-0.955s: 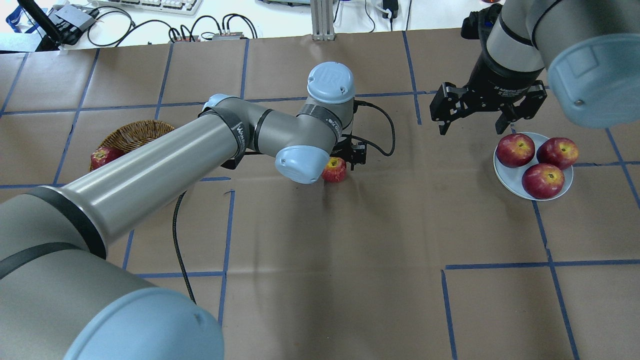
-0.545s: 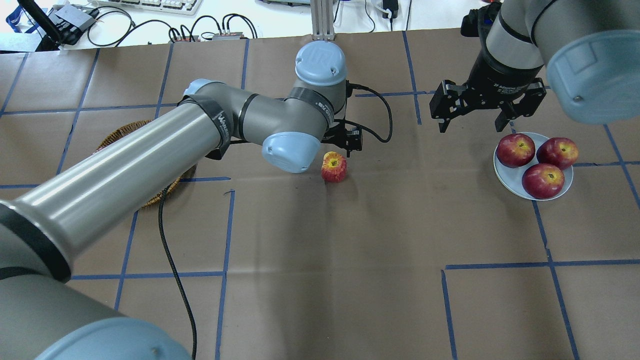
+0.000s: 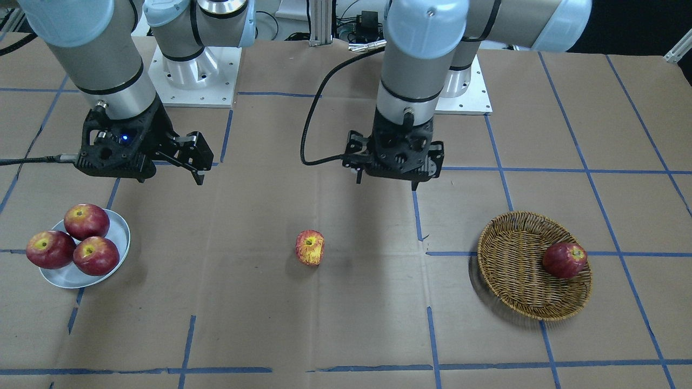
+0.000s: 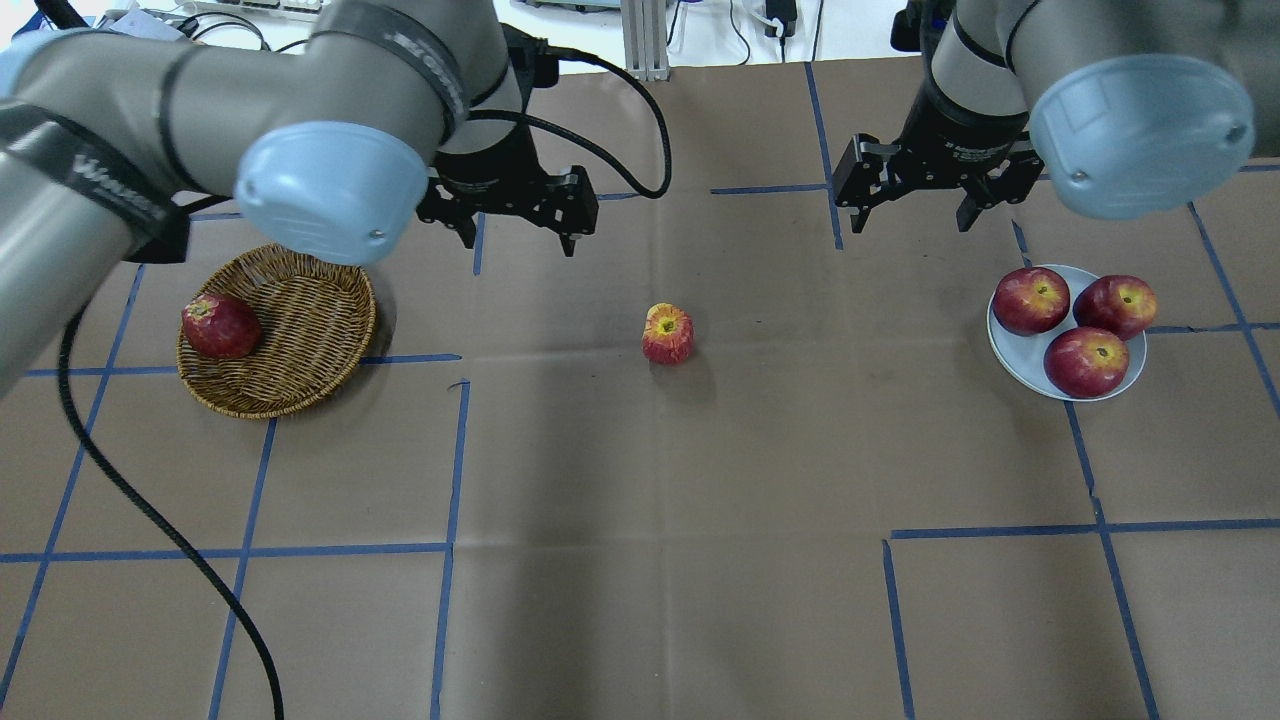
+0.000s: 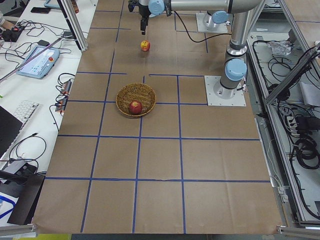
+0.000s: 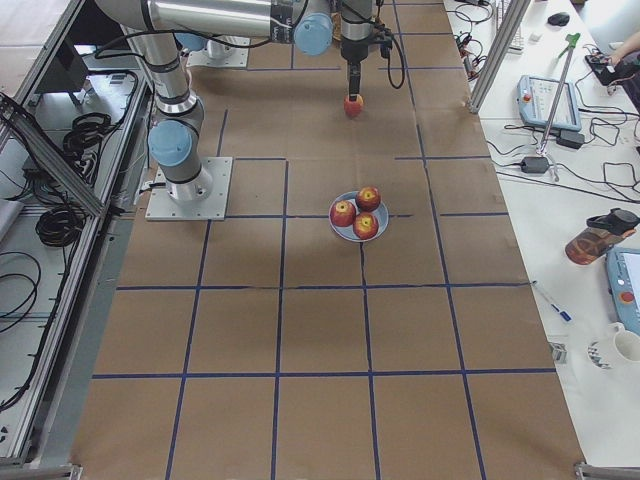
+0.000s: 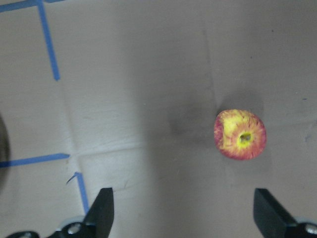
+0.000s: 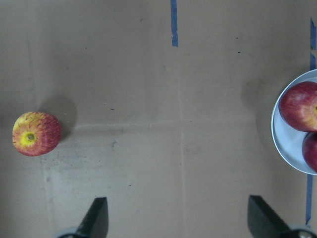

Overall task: Transfer apple from basket to plate
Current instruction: 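Raise the left gripper back toward the basket while the right gripper reaches to the apple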

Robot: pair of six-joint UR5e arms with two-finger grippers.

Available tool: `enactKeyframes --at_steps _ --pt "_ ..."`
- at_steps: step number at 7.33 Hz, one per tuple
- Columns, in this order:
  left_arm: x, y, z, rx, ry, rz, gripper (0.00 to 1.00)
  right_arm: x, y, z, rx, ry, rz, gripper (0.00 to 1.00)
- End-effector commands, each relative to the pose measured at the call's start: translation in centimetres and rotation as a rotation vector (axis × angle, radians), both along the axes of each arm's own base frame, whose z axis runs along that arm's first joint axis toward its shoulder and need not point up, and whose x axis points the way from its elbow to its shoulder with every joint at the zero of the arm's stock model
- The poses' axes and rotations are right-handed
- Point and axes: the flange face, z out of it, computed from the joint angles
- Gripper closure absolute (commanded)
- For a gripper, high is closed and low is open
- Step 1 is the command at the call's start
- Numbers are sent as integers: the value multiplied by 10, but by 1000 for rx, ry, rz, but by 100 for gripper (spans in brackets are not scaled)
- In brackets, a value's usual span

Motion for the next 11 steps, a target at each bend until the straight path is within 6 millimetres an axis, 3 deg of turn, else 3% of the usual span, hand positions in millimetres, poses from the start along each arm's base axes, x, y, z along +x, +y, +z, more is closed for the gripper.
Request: enactKeyframes --at_steps 1,3,6,8,11 --pt "39 27 33 -9 -14 -34 1 59 -10 -23 8 -7 -27 0" --pt "65 22 40 -14 -9 -7 1 120 -21 -66 -30 -20 -55 0" --pt "67 16 27 14 -16 -1 1 183 -30 -141 -48 -34 -67 0" --pt "67 16 26 20 -16 -1 1 201 -33 -191 -62 -40 -42 0" --pt "68 16 21 29 -20 0 1 193 -11 -233 -19 -24 -38 0"
